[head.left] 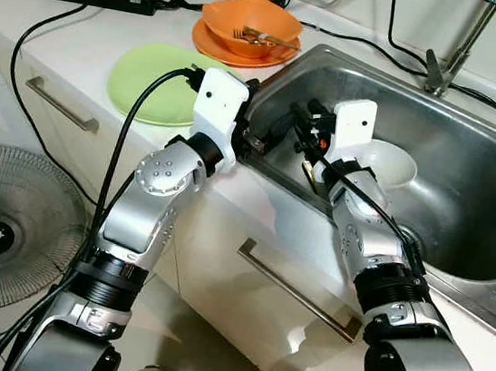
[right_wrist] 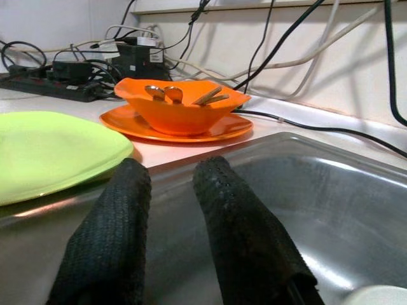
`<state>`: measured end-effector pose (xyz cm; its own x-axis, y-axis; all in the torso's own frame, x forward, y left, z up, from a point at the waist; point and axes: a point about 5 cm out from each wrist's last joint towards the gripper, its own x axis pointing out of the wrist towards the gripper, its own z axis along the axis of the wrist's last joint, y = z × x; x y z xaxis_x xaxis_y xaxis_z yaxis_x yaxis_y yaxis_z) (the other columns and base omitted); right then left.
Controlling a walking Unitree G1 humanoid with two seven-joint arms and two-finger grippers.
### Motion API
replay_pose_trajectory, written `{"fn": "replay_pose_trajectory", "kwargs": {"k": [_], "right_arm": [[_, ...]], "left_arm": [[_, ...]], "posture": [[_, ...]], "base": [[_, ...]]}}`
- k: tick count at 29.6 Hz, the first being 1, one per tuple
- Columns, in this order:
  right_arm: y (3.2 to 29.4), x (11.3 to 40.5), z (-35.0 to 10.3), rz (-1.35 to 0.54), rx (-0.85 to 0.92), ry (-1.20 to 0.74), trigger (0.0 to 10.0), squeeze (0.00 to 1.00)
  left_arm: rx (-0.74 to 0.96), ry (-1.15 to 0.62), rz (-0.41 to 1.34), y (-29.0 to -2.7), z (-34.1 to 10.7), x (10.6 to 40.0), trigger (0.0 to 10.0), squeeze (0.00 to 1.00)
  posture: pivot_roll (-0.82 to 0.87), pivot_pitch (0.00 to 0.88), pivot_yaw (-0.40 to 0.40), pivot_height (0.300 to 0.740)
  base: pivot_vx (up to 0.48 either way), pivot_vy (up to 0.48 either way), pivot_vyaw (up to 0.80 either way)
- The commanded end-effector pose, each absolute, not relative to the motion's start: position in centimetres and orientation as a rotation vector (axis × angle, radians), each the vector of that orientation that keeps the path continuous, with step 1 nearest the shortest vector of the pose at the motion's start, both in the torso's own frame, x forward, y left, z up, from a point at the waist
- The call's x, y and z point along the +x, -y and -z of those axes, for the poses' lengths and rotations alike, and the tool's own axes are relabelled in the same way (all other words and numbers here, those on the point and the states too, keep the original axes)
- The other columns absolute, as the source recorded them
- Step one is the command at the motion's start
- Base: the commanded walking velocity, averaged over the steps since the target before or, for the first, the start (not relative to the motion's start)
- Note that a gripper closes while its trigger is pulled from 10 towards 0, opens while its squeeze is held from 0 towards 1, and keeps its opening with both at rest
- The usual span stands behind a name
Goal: Kitchen organization
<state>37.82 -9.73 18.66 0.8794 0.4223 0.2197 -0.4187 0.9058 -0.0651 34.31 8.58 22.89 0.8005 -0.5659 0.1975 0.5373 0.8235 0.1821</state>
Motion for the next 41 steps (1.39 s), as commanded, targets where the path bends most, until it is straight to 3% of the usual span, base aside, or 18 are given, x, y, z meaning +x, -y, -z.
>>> {"fn": "replay_pose_trajectory", "kwargs": {"k": [1, 10, 18, 27, 41], "right_arm": [[11.8, 37.0, -17.6, -0.434, -0.011, 0.237, 10.0, 0.0], [12.3, 37.0, -18.0, -0.403, -0.011, 0.251, 10.0, 0.0], [13.3, 37.3, -18.8, -0.328, -0.029, 0.286, 10.0, 0.0], [15.7, 38.6, -19.4, -0.123, -0.04, 0.261, 10.0, 0.0], [18.6, 39.3, -20.2, 0.058, -0.073, 0.263, 10.0, 0.0]], "left_arm": [[0.126, 0.213, 0.005, -19.5, -23.8, 36.3, 10.0, 0.0], [0.059, 0.232, 0.002, -19.9, -23.6, 36.4, 10.0, 0.0], [-0.009, 0.284, 0.108, -17.3, -23.1, 35.9, 10.0, 0.0], [0.012, 0.246, 0.352, -14.4, -21.8, 34.9, 10.0, 0.0], [0.026, 0.25, 0.343, -14.9, -21.7, 34.6, 10.0, 0.0]], "posture": [[0.1, 0.095, -0.018, 0.74], [0.1, 0.094, -0.017, 0.74], [0.09, 0.095, -0.018, 0.74], [0.1, 0.094, -0.018, 0.74], [0.1, 0.095, -0.02, 0.74]], "base": [[0.0, 0.0, 0.0], [0.0, 0.0, 0.0], [0.0, 0.0, 0.0], [0.0, 0.0, 0.0], [0.0, 0.0, 0.0]]}}
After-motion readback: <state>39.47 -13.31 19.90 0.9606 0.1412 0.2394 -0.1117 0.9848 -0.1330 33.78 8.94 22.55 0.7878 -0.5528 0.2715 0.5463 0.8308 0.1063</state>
